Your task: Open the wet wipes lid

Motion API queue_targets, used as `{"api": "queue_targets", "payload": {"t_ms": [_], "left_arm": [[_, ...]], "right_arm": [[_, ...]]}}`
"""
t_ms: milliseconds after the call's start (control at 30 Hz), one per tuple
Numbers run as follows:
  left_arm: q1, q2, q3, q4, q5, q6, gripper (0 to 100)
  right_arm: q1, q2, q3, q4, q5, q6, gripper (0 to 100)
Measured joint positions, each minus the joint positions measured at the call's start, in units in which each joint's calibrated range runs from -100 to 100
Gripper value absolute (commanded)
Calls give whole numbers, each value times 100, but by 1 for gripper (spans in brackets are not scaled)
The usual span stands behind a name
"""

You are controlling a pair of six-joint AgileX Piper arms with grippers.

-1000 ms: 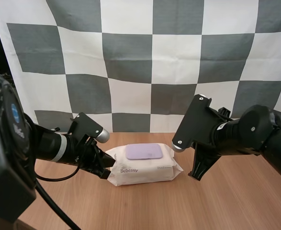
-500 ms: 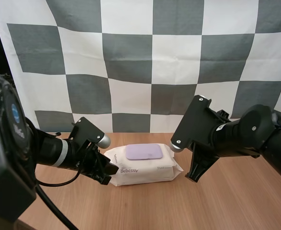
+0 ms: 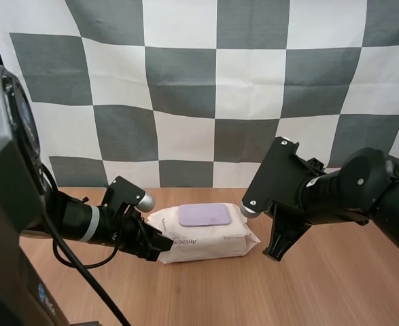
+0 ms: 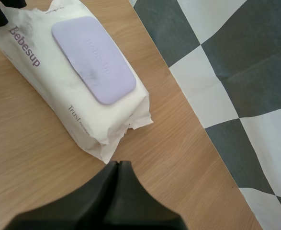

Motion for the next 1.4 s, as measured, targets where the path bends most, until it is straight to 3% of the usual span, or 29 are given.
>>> {"api": "queue_targets", "payload": {"t_ms": [167,267,467,567,667,800,1133,1400], "left_arm": [[-19,165,-12,-170,0,9,59],[-135,165,-12,-170,-47,9,59],[-517,165,-12,-263,-904,18,59],[-546,165,-52,-263,-1238,18,57],[-546,165,-82,-286,-1264,18,41],[-546,165,-82,-291,-1466,18,1],[-546,165,2,-6,-1115,18,0],[-546,165,9,289,-36,18,0]], "right_arm": [[0,0,0,0,-34,0,0],[0,0,0,0,-54,0,0],[0,0,0,0,-54,0,0],[0,0,0,0,-54,0,0],[0,0,0,0,-54,0,0],[0,0,0,0,-54,0,0],[0,0,0,142,-156,-109,0],[0,288,0,1302,824,-1180,0]]}}
